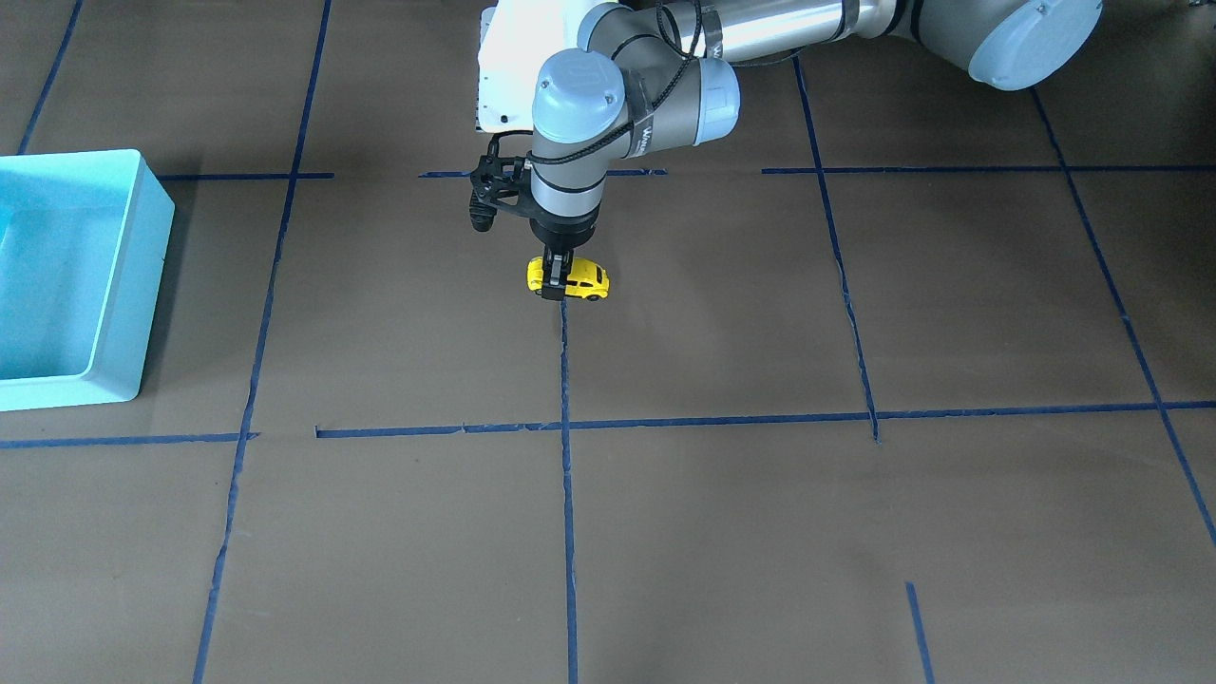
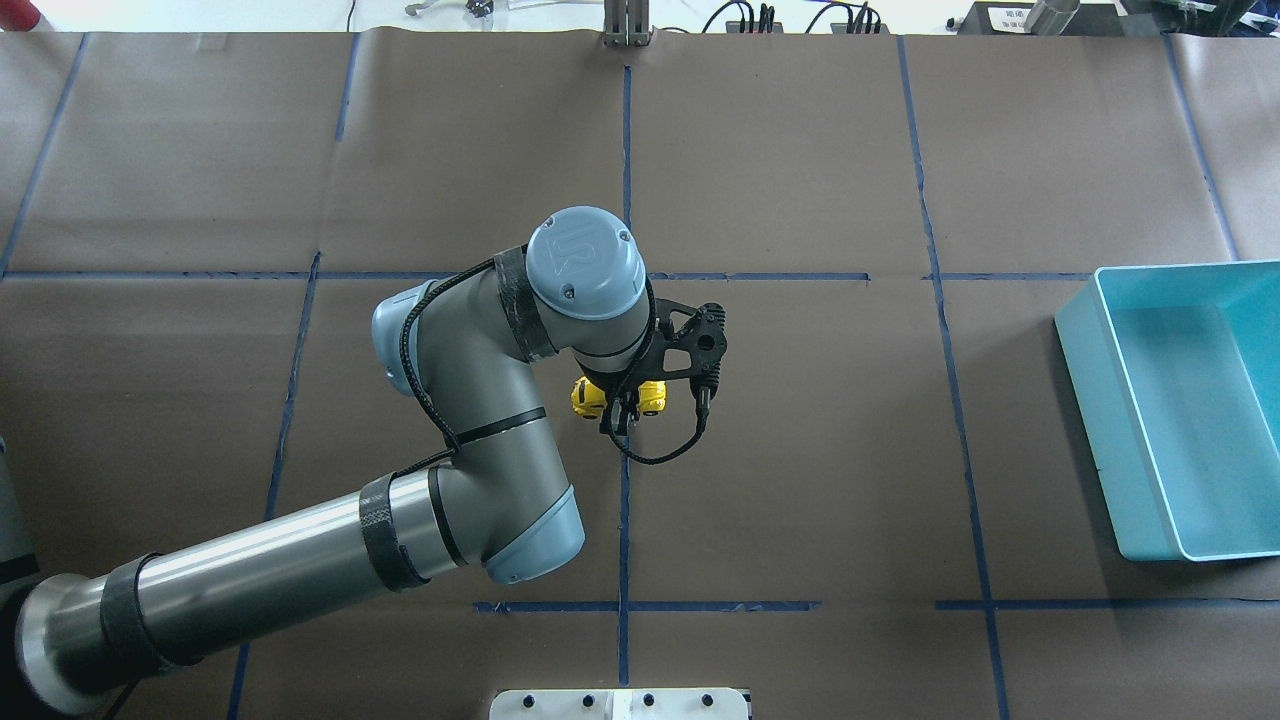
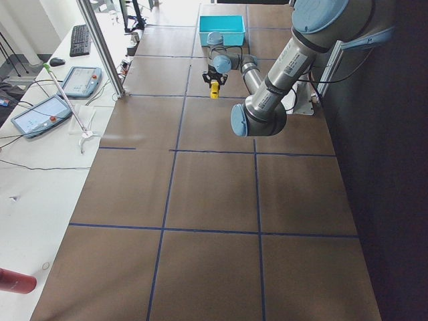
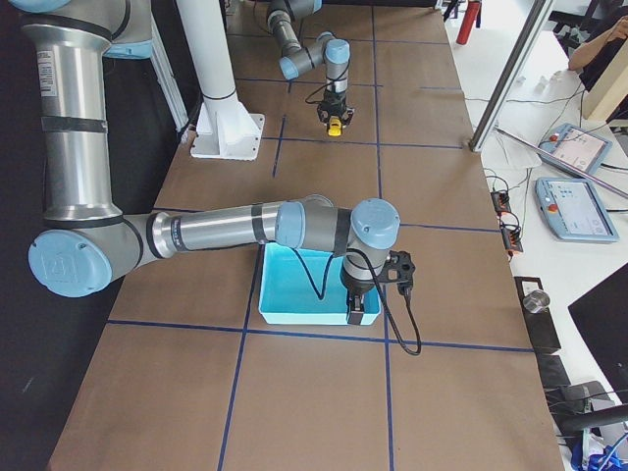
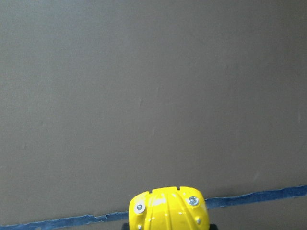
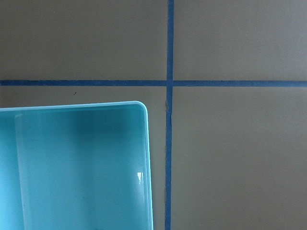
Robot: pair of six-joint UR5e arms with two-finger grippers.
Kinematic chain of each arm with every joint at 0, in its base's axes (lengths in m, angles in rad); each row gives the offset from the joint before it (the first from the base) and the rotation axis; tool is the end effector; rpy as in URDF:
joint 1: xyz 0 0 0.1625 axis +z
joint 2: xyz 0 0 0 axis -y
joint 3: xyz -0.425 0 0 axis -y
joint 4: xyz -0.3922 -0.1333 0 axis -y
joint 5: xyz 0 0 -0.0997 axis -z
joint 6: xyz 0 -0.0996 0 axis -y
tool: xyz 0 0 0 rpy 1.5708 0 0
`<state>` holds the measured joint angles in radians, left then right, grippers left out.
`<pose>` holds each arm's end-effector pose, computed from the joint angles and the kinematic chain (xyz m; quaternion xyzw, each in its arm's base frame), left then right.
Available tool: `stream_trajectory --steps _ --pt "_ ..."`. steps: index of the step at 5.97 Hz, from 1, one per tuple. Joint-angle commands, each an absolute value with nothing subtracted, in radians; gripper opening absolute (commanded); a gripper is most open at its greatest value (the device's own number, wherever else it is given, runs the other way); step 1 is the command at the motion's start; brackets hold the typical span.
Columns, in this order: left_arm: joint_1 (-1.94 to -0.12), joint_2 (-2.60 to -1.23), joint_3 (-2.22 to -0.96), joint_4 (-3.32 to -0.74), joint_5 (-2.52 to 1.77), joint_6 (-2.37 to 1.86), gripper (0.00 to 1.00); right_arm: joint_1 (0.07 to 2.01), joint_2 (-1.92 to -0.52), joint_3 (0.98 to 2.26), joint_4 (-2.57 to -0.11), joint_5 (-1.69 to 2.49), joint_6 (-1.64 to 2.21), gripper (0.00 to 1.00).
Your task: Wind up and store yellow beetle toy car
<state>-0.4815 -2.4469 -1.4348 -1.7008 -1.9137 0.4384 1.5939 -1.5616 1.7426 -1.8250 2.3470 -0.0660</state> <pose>0.6204 -0.4368 0.1543 0.3440 0.2794 0.6700 0.5956 0.0747 -0.4823 0.5951 -0.0170 -0.3793 -0.0060 0.9251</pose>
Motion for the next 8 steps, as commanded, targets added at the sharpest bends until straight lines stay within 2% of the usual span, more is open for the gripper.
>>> stream_trajectory --steps 1,8 --pt "-0.48 -2.444 -1.37 -1.77 -1.917 0.433 0.0 1.594 -1.562 1.743 -1.824 2.347 -0.066 1.0" --pt "-0.48 -2.445 -1.345 -1.848 -1.914 0.443 0.0 1.594 -1.562 1.743 -1.825 2.347 -0.066 1.0"
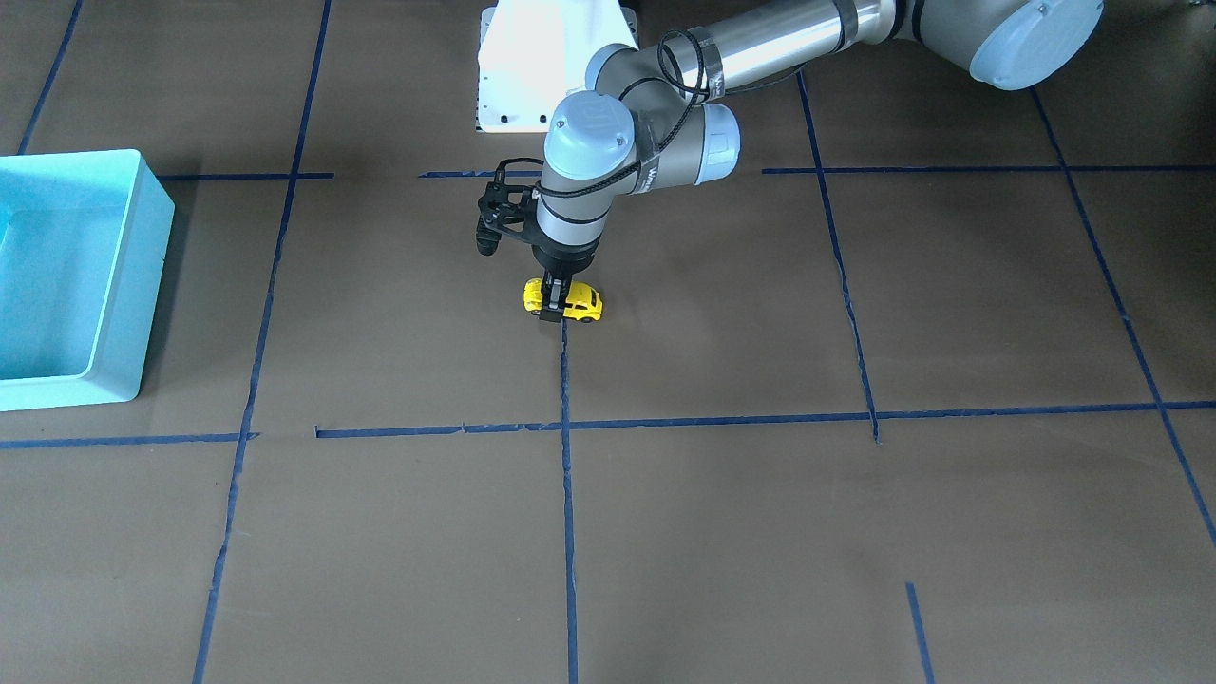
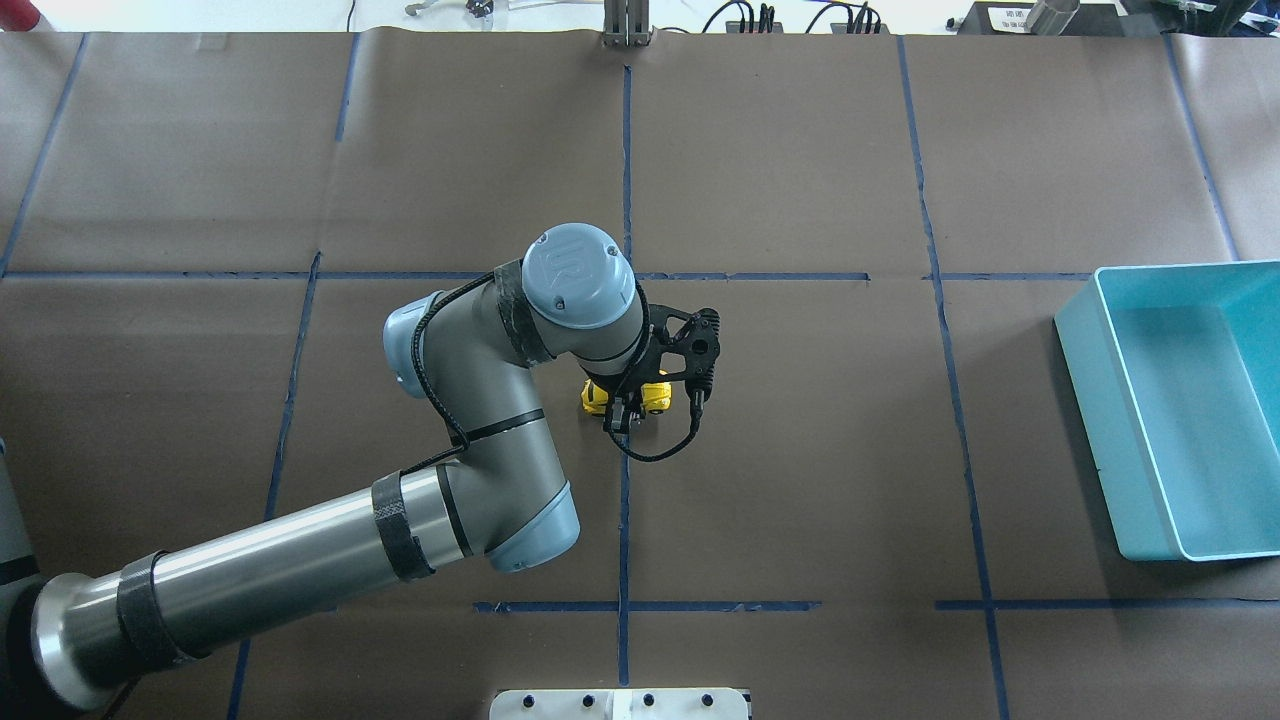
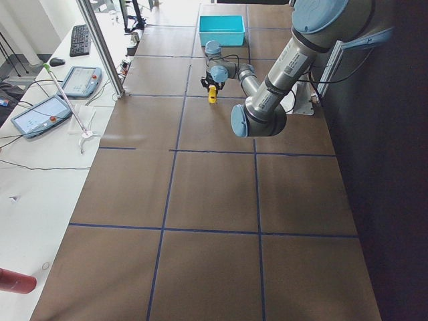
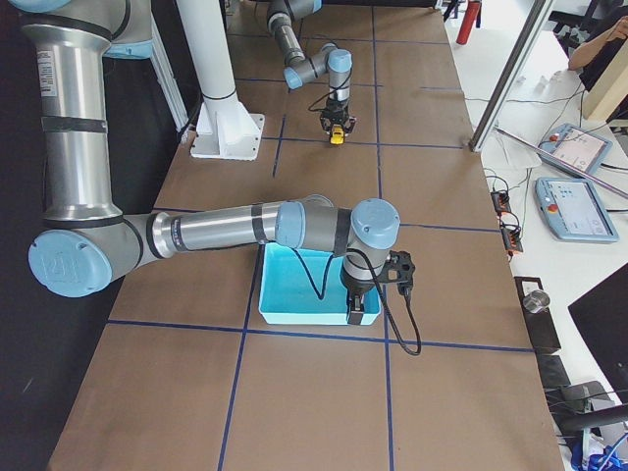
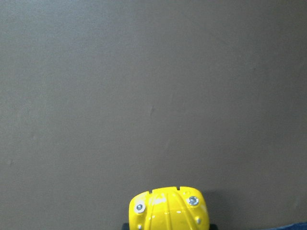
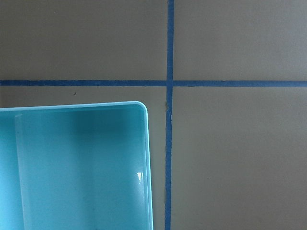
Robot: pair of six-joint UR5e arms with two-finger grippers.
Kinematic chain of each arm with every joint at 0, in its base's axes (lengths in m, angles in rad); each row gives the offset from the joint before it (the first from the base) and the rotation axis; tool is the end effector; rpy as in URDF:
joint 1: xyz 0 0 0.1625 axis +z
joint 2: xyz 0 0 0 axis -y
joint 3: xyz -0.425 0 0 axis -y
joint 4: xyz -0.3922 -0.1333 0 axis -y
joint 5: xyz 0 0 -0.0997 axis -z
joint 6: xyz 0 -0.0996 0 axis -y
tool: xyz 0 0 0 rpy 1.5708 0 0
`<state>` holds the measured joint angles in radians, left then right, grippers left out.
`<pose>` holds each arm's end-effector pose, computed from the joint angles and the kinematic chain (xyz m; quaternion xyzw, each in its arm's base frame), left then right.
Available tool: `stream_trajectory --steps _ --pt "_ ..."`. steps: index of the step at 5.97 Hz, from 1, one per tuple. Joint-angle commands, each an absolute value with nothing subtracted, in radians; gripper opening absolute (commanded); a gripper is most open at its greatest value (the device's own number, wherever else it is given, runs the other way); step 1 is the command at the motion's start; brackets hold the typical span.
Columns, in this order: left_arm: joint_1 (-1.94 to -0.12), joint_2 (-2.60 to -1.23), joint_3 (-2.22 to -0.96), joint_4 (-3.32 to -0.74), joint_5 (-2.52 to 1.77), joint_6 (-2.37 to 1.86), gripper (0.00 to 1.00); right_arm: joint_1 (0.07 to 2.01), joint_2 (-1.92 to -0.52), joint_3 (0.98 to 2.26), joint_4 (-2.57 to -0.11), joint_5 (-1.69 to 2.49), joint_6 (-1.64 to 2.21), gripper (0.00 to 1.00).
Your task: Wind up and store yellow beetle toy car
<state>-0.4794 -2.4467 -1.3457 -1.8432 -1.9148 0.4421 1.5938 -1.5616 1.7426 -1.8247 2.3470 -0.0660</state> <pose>0.6402 -0.4452 0.1741 0.3670 0.2852 0.6669 0.5824 0.0746 -0.4824 0.5950 -0.0169 -0.3793 -0.0061 0.9251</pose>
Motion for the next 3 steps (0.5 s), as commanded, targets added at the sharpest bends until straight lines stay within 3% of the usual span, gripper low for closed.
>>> stream_trajectory --steps 1,3 --pt "-0.48 -2.442 -1.345 -1.85 -1.913 0.445 0.0 1.594 -1.562 1.743 -1.824 2.347 -0.066 1.0" --pt "-0.482 -2.434 -1.345 -1.855 -1.91 0.457 0.0 1.594 -1.562 1.743 -1.825 2.347 -0.066 1.0"
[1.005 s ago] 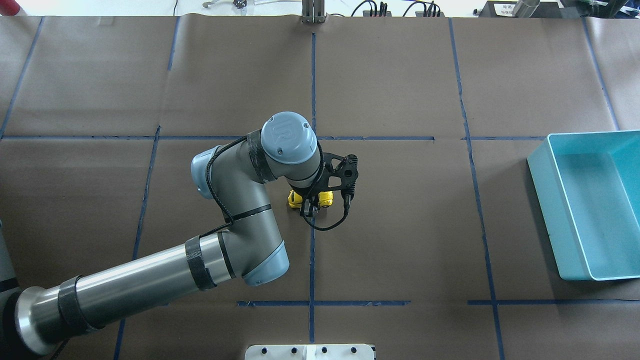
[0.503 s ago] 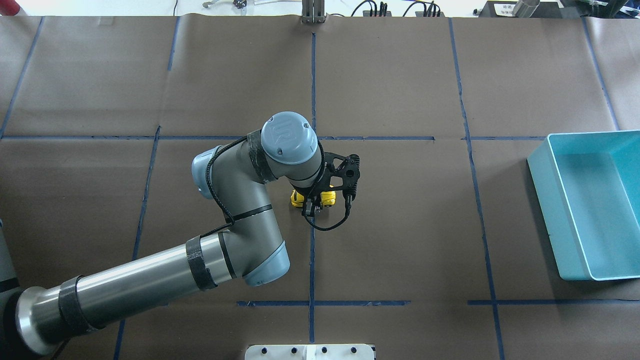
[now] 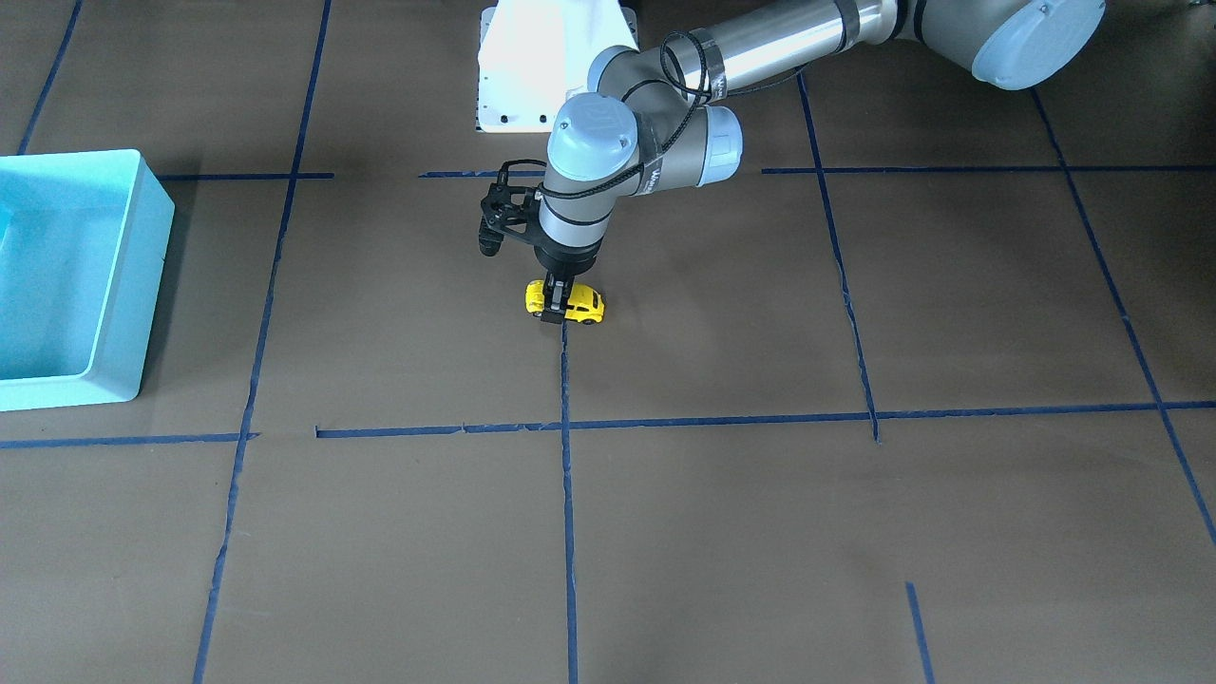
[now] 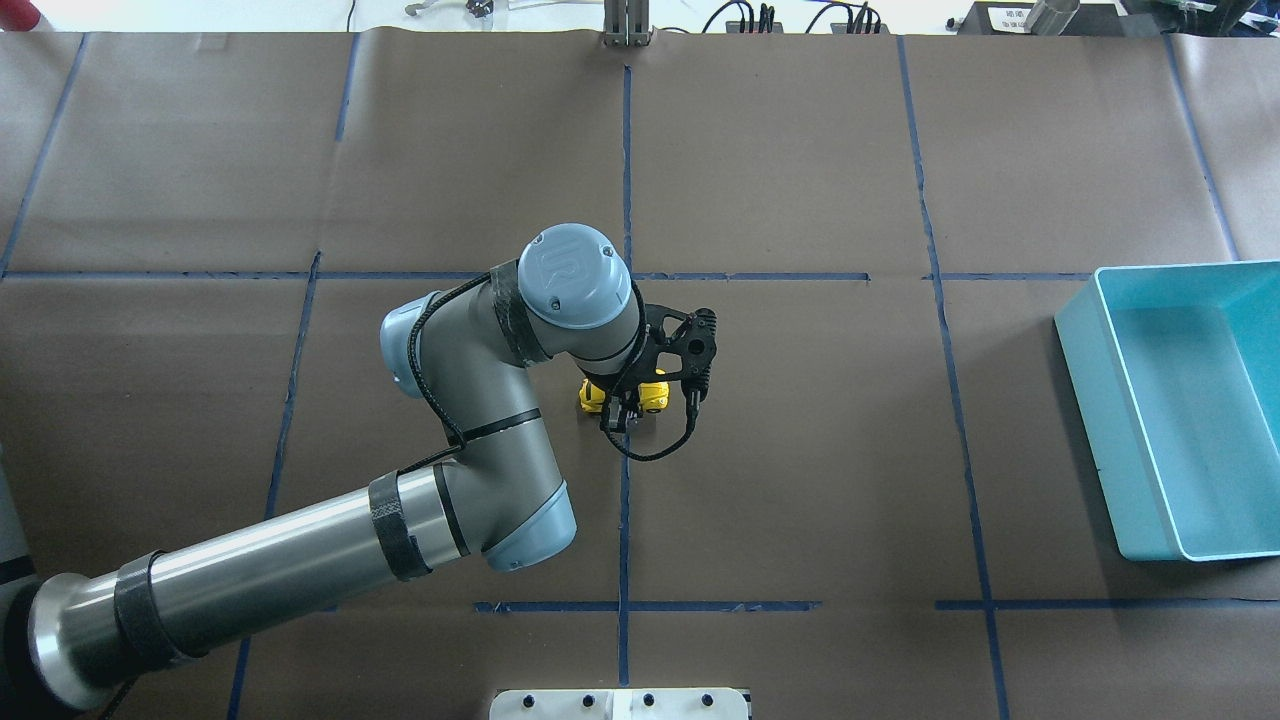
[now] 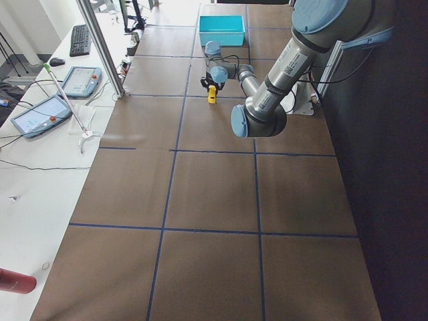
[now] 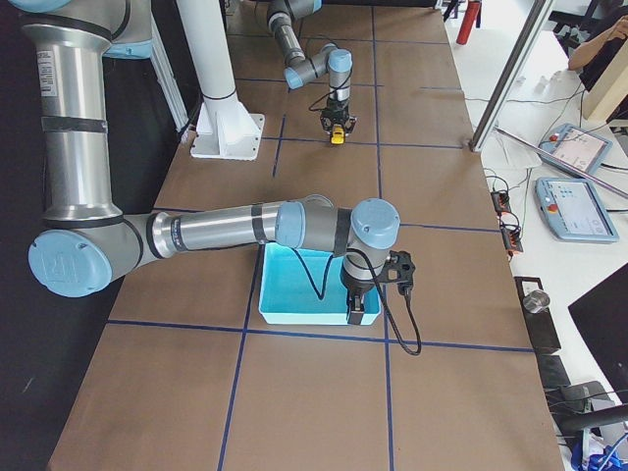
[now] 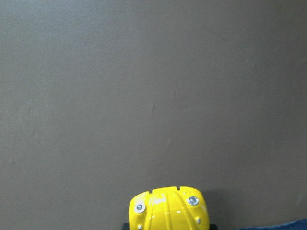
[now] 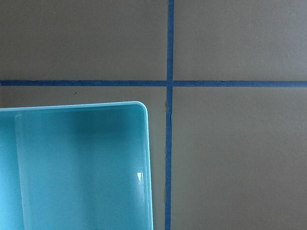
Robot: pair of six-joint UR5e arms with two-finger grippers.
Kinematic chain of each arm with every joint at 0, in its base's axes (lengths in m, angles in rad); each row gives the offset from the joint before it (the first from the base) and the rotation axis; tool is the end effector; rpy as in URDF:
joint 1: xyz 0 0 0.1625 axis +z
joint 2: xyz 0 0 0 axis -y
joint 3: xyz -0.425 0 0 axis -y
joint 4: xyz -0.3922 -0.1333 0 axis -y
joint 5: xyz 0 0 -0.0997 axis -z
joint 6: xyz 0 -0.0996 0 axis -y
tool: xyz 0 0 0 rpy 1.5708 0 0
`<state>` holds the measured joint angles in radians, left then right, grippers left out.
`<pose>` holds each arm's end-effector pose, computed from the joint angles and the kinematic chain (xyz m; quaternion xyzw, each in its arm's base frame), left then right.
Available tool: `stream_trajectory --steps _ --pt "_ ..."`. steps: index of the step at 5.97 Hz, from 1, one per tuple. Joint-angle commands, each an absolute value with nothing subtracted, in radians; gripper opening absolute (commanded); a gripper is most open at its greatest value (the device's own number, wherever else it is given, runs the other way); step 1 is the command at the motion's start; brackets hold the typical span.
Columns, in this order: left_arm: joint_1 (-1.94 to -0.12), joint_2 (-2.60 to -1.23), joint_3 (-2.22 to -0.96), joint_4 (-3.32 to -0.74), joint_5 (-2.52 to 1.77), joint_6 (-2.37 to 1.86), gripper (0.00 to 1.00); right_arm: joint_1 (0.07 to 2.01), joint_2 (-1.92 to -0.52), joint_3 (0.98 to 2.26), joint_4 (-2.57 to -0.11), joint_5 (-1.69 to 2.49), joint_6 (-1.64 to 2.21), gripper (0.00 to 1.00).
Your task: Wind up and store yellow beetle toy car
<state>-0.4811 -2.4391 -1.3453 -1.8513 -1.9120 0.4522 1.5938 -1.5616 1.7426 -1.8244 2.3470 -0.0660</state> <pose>0.6393 -0.4465 0.1791 0.3692 0.2819 0.6691 0.5801 0.0746 -0.4824 0.5950 -0.0167 -0.3793 -0.0062 0.9251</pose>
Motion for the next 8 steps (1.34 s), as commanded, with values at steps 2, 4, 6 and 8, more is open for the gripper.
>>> stream_trajectory --steps 2,4,6,8 --pt "-0.482 -2.421 -1.347 -1.868 -1.91 0.457 0.0 1.594 -1.562 1.743 -1.825 2.347 -0.066 1.0" --pt "-0.489 -2.399 -1.351 -1.878 -1.911 0.48 0.0 1.594 -1.562 1.743 -1.825 2.349 -0.066 1.0" --pt "-0.503 -2.358 -1.379 -1.885 -1.916 0.491 0.0 1.594 -1.562 1.743 -1.824 2.35 -0.064 1.0" --pt "-0.521 -2.327 -1.41 -1.885 -1.927 0.492 0.0 1.594 -1.562 1.744 -1.824 2.35 -0.064 1.0"
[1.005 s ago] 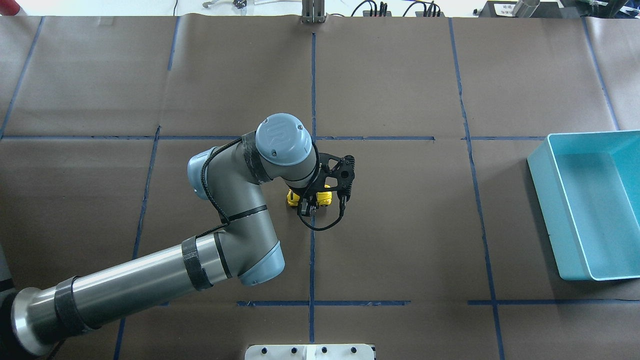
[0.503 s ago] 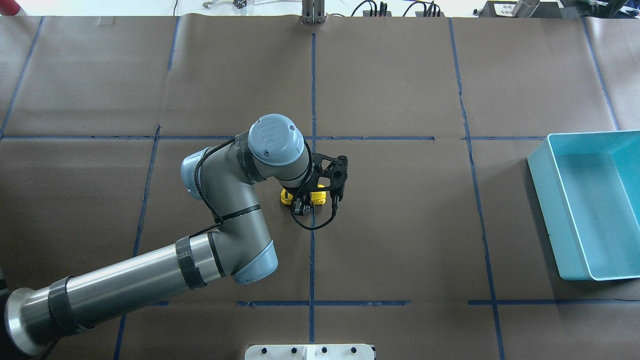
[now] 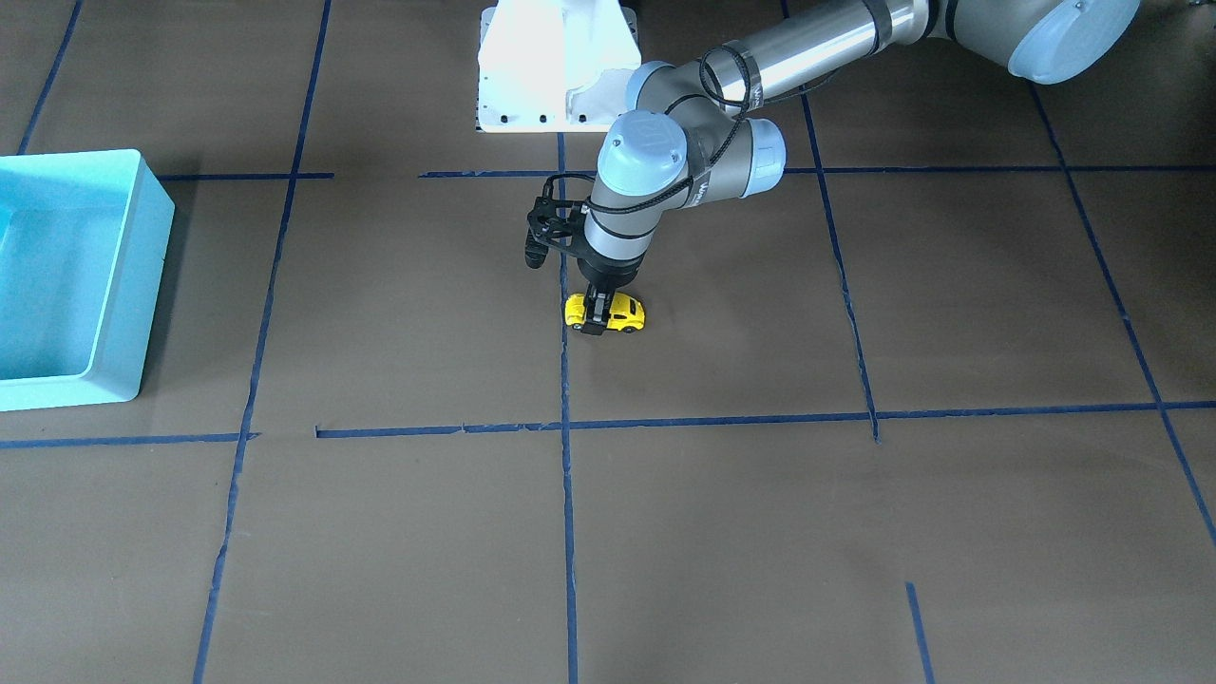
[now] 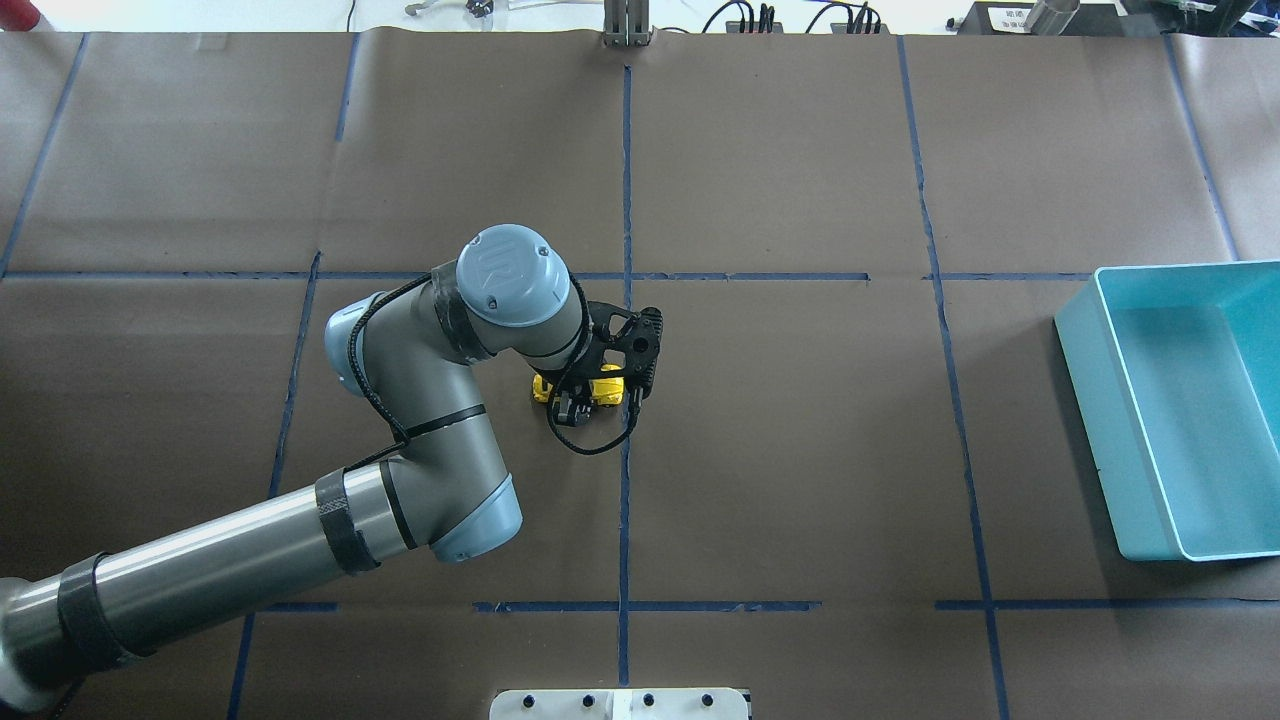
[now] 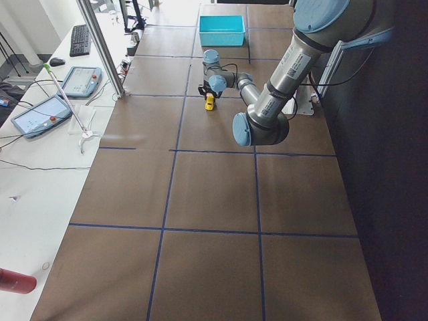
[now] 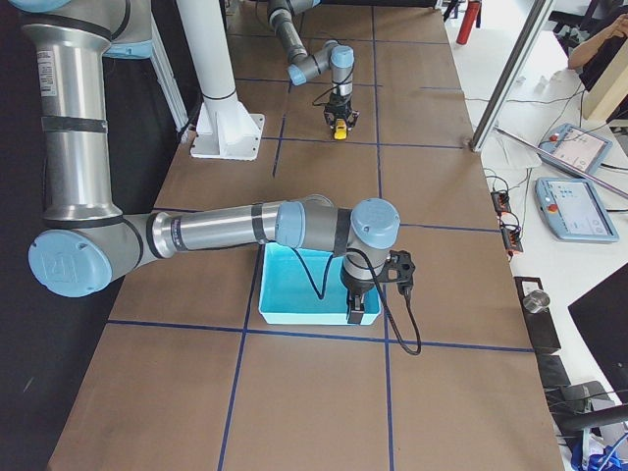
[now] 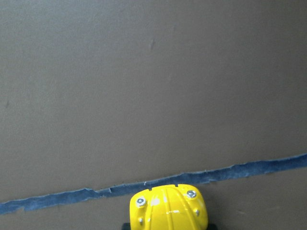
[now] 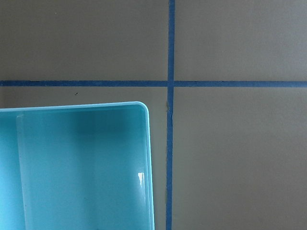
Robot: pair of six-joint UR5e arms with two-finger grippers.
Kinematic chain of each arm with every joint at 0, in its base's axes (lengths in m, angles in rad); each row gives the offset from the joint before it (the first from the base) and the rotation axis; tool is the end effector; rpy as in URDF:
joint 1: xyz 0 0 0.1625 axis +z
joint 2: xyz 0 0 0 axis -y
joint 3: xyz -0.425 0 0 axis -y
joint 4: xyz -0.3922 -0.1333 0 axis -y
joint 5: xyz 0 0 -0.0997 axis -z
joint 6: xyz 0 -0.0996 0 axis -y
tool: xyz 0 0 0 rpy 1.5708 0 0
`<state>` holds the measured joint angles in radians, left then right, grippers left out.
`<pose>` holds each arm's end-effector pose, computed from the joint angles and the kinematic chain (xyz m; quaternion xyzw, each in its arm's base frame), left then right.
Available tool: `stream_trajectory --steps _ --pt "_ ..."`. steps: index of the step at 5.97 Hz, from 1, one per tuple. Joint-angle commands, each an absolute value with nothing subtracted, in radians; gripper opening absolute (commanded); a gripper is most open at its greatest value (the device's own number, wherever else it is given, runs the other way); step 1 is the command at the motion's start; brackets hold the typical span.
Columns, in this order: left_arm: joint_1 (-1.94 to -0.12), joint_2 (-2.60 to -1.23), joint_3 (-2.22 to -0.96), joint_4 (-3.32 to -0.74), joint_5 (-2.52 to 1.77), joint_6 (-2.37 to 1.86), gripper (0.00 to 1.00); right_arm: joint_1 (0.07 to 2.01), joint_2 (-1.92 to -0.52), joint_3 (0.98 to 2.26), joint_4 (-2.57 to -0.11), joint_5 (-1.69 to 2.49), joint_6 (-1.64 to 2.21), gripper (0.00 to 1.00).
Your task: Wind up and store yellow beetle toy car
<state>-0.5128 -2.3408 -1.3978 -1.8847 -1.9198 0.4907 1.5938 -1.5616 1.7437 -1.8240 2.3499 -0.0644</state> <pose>0.6094 -0.4570 0.2257 0.3722 0.2709 0.6730 0.5789 0.0744 -0.4825 0.5942 -0.0163 -0.3806 -0.0056 0.9246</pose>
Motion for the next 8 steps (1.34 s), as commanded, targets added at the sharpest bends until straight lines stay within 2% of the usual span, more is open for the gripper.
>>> stream_trajectory --steps 1,7,8 --pt "-0.526 -2.321 -1.408 -1.885 -1.931 0.492 0.0 1.594 -1.562 1.744 -1.824 2.35 -0.064 1.0" --pt "-0.561 -2.284 -1.405 -1.911 -2.014 0.52 0.0 1.594 -1.562 1.744 -1.824 2.352 -0.064 1.0" --pt "-0.56 -2.286 -1.404 -1.911 -2.035 0.515 0.99 1.594 -1.562 1.744 -1.824 2.352 -0.064 1.0"
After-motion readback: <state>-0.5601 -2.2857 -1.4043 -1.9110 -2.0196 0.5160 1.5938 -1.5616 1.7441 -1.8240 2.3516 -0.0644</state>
